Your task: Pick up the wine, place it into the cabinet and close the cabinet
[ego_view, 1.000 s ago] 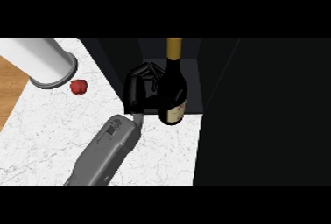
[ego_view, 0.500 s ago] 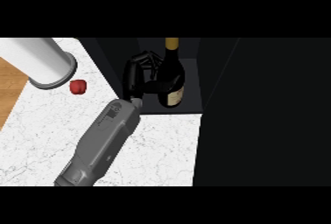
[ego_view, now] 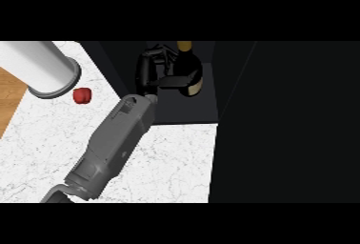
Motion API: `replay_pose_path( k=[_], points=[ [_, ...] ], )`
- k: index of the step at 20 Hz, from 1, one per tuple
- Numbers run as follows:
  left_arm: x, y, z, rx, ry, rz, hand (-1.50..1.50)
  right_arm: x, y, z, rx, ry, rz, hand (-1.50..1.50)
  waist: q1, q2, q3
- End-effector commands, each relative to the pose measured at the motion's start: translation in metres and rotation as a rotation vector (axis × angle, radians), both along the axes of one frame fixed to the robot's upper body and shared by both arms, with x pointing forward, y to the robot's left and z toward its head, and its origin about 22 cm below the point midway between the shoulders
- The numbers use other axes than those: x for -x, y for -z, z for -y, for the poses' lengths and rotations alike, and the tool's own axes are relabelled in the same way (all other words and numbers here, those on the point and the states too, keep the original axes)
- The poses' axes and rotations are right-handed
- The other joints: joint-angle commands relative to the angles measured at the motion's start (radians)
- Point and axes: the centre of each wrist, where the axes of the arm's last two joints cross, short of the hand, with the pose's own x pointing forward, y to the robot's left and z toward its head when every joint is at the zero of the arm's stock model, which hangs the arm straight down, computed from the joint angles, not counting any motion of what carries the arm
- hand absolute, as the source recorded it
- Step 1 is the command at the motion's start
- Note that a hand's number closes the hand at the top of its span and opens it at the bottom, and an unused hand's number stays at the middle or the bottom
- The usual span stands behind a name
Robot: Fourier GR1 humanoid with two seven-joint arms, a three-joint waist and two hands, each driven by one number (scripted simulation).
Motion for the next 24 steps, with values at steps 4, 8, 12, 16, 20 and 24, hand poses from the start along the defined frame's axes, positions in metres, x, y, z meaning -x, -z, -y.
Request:
replay_pose_path(
  k=[4, 8, 12, 16, 20, 24],
  points=[
    [-0.008, 0.005, -0.003, -0.056, -0.077, 0.067, 1.5, 0.018, -0.013, 0.0, -0.026, -0.05, 0.04, -1.5, -0.009, 0.004, -0.001],
    [-0.015, -0.003, 0.0, -0.015, -0.063, 0.054, 1.5, 0.007, -0.004, 0.005, -0.037, -0.042, 0.035, -1.5, -0.02, 0.007, 0.0],
    [-0.014, 0.008, -0.007, 0.017, -0.074, -0.001, 1.5, 0.004, -0.002, 0.01, -0.032, -0.04, 0.045, -1.5, -0.006, 0.005, 0.0],
    [-0.016, 0.009, -0.011, 0.126, -0.11, -0.026, 1.5, 0.017, -0.007, 0.001, -0.047, -0.065, 0.037, -1.5, -0.026, 0.01, -0.001],
    [-0.023, -0.005, -0.01, 0.173, -0.078, -0.044, 1.5, 0.001, -0.009, 0.003, -0.032, -0.05, 0.062, -1.5, -0.013, 0.01, -0.001],
    [-0.022, -0.005, -0.003, 0.154, -0.093, -0.044, 1.5, 0.013, -0.009, -0.004, -0.035, -0.072, 0.041, -1.5, -0.026, 0.012, -0.001]
  ],
)
